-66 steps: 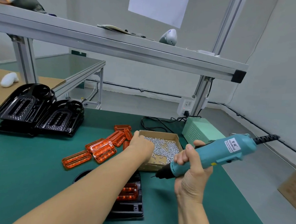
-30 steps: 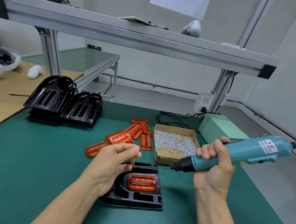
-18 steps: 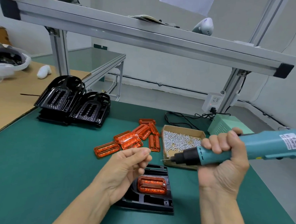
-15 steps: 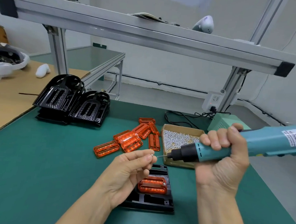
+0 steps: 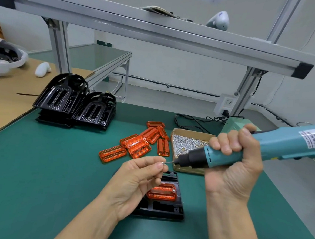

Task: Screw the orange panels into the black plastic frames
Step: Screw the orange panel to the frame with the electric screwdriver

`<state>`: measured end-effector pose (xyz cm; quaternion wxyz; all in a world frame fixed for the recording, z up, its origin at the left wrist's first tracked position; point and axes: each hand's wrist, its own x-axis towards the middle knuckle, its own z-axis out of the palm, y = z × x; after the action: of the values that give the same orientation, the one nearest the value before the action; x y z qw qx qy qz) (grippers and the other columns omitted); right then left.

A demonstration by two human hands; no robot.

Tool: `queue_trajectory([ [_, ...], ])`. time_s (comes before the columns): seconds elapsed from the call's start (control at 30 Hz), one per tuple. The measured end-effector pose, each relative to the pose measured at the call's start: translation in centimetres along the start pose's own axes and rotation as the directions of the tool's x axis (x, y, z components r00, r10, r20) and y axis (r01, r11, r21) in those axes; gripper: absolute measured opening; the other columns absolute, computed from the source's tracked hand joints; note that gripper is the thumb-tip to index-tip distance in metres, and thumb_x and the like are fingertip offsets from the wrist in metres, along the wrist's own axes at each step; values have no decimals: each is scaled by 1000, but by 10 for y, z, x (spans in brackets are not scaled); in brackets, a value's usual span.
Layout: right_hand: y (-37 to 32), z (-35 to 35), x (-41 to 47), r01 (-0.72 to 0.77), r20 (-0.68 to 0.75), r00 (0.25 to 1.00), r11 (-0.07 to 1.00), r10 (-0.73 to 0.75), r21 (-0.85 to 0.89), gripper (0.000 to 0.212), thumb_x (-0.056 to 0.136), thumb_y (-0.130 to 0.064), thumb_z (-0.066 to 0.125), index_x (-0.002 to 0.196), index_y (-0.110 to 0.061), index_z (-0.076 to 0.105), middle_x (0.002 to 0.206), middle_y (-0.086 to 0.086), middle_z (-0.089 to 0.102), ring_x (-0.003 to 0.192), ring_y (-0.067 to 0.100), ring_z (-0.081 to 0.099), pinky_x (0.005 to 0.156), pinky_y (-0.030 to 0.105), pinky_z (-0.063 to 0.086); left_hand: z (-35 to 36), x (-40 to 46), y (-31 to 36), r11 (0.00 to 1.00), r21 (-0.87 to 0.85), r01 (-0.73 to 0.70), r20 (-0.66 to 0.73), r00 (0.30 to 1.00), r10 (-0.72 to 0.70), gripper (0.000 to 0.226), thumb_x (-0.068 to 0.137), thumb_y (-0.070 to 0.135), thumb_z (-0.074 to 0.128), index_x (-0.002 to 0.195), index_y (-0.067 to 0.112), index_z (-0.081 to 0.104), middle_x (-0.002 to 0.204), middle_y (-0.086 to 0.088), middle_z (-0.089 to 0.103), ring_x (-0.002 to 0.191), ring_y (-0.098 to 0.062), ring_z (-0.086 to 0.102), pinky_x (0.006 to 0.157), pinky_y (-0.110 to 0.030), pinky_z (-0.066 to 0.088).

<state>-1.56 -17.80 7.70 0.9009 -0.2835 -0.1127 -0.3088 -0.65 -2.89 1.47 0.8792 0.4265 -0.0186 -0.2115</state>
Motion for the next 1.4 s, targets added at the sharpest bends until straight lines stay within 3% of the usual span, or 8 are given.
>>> queue_trajectory([
  [0.37, 1, 1, -1, 32, 46, 999, 998, -29, -61, 14, 79, -8, 47, 87, -20, 50, 48, -10, 35, 39, 5, 35, 45, 19, 37, -2, -1, -2, 993, 77, -89, -2, 996, 90, 14, 61, 8, 72, 75, 7, 77, 73, -11, 69, 61, -11, 62, 55, -18, 52],
  [0.6, 3, 0, -4, 77, 103, 992, 993, -69, -84, 14, 82, -7, 44, 88, -17, 50, 48, -10, 37, 38, 5, 36, 44, 19, 36, -4, 1, -2, 844, 420, -335, 42, 936, 350, 17, 60, 22, 74, 76, 19, 78, 74, -10, 73, 59, -10, 60, 61, -18, 51],
  [0.87, 3, -5, -3, 48, 69, 997, 996, -43, -72, 14, 81, -7, 44, 87, -18, 51, 49, -9, 36, 38, 5, 35, 43, 19, 35, -10, 3, -1, 789, 503, -353, 125, 933, 337, 22, 61, 28, 74, 81, 20, 78, 82, -12, 73, 73, -17, 64, 68, -20, 52],
  [0.97, 1, -7, 1, 36, 65, 997, 998, -32, -58, 14, 81, -7, 45, 87, -18, 50, 49, -9, 36, 39, 5, 35, 43, 19, 36, -11, 1, 5, 761, 551, -342, 158, 938, 307, 32, 63, 29, 80, 95, 27, 76, 95, -6, 73, 84, -13, 62, 77, -25, 53],
  [1.07, 1, -8, 4, 6, 88, 996, 997, 1, -72, 15, 81, -7, 47, 86, -19, 52, 49, -9, 37, 39, 5, 35, 44, 19, 37, -23, 4, 16, 625, 708, -328, 118, 928, 354, 50, 72, 27, 80, 118, 34, 65, 108, 17, 67, 89, -3, 53, 86, -29, 47],
  [1.17, 8, -11, 2, -57, 128, 989, 986, 77, -158, 17, 80, -5, 49, 87, -20, 54, 49, -9, 39, 40, 6, 37, 44, 20, 37, -36, 6, 22, 445, 865, -231, 26, 907, 420, 50, 80, 21, 74, 125, 38, 58, 111, 29, 56, 109, 3, 47, 107, -33, 32],
  [1.3, 26, -14, -4, -129, 165, 969, 949, 182, -288, 19, 78, -1, 51, 86, -17, 54, 47, -7, 39, 38, 8, 37, 44, 20, 36, -41, 6, 16, 129, 986, -107, 63, 949, 308, 41, 81, 28, 71, 120, 38, 61, 123, 26, 49, 130, -3, 34, 115, -38, 14],
  [1.4, 37, -14, -6, -166, 179, 954, 923, 239, -348, 17, 78, 0, 54, 87, -15, 54, 46, -5, 39, 38, 10, 37, 44, 22, 37, -43, 8, 11, 25, 999, -37, 31, 980, 195, 48, 79, 37, 71, 125, 36, 58, 137, 21, 46, 135, -6, 29, 111, -34, 12],
])
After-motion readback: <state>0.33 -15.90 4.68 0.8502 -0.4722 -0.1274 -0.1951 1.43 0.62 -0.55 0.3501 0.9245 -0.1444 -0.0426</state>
